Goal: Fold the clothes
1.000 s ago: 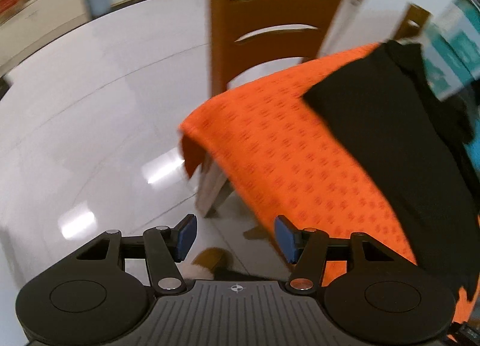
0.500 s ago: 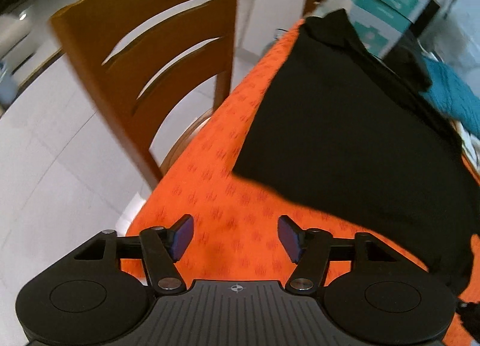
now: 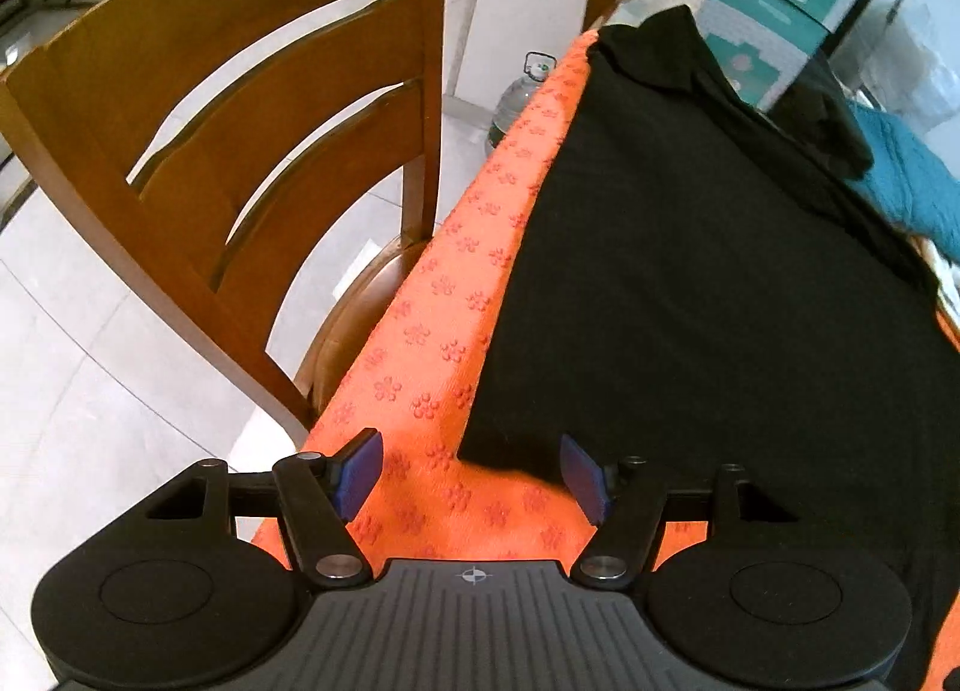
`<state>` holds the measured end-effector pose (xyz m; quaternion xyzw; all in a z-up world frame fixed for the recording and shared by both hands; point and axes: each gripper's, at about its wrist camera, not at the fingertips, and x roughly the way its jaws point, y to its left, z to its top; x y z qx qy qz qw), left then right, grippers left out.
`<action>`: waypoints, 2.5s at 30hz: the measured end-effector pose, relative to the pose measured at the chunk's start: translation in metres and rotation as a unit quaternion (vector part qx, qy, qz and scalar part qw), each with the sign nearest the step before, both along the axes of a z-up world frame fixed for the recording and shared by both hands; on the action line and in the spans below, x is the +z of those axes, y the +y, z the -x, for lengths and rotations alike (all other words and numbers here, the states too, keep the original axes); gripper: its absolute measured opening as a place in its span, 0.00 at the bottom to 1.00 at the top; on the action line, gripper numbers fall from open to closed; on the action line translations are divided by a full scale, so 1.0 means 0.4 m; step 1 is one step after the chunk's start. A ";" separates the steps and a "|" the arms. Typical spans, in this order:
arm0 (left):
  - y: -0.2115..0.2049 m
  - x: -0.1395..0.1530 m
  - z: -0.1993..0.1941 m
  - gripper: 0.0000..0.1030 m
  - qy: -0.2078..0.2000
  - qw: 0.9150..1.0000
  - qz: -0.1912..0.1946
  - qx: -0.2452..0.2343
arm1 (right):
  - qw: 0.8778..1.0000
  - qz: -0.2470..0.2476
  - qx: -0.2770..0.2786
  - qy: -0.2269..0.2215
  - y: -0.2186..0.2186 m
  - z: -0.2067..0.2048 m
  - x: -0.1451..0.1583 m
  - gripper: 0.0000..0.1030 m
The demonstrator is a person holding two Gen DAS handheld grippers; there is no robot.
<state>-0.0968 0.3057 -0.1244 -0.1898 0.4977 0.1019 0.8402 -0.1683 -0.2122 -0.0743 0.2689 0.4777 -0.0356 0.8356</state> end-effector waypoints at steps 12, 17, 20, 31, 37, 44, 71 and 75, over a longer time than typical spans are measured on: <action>-0.041 -0.023 -0.012 0.45 0.001 1.000 -0.023 -0.012 | 1.000 -0.003 0.021 0.003 -0.035 -0.250 -0.092 0.22; -0.019 0.008 0.011 0.12 -0.019 1.000 0.005 -0.005 | 0.999 -0.010 0.033 -0.002 -0.049 -0.232 -0.060 0.02; -0.016 0.058 0.025 0.11 -0.035 0.999 0.018 -0.011 | 0.999 -0.013 0.040 -0.008 -0.061 -0.210 -0.031 0.02; -0.019 0.167 0.107 0.11 -0.019 0.999 0.022 -0.041 | 0.998 -0.018 0.064 -0.017 -0.103 -0.110 0.067 0.01; -0.017 0.131 0.200 0.11 0.039 0.998 0.014 -0.054 | 0.997 -0.016 0.071 0.037 -0.120 -0.007 0.033 0.01; -0.020 0.026 0.262 0.12 0.080 0.996 0.016 -0.034 | 0.994 -0.009 0.082 0.074 -0.116 0.038 -0.050 0.02; -0.114 0.180 -0.120 0.66 -0.007 0.997 -0.047 -0.064 | 0.967 0.124 0.221 -0.036 -0.119 -0.307 0.100 0.26; -0.129 0.165 -0.217 0.66 -0.012 0.996 -0.053 -0.067 | 0.967 0.121 0.222 -0.042 -0.118 -0.360 0.087 0.26</action>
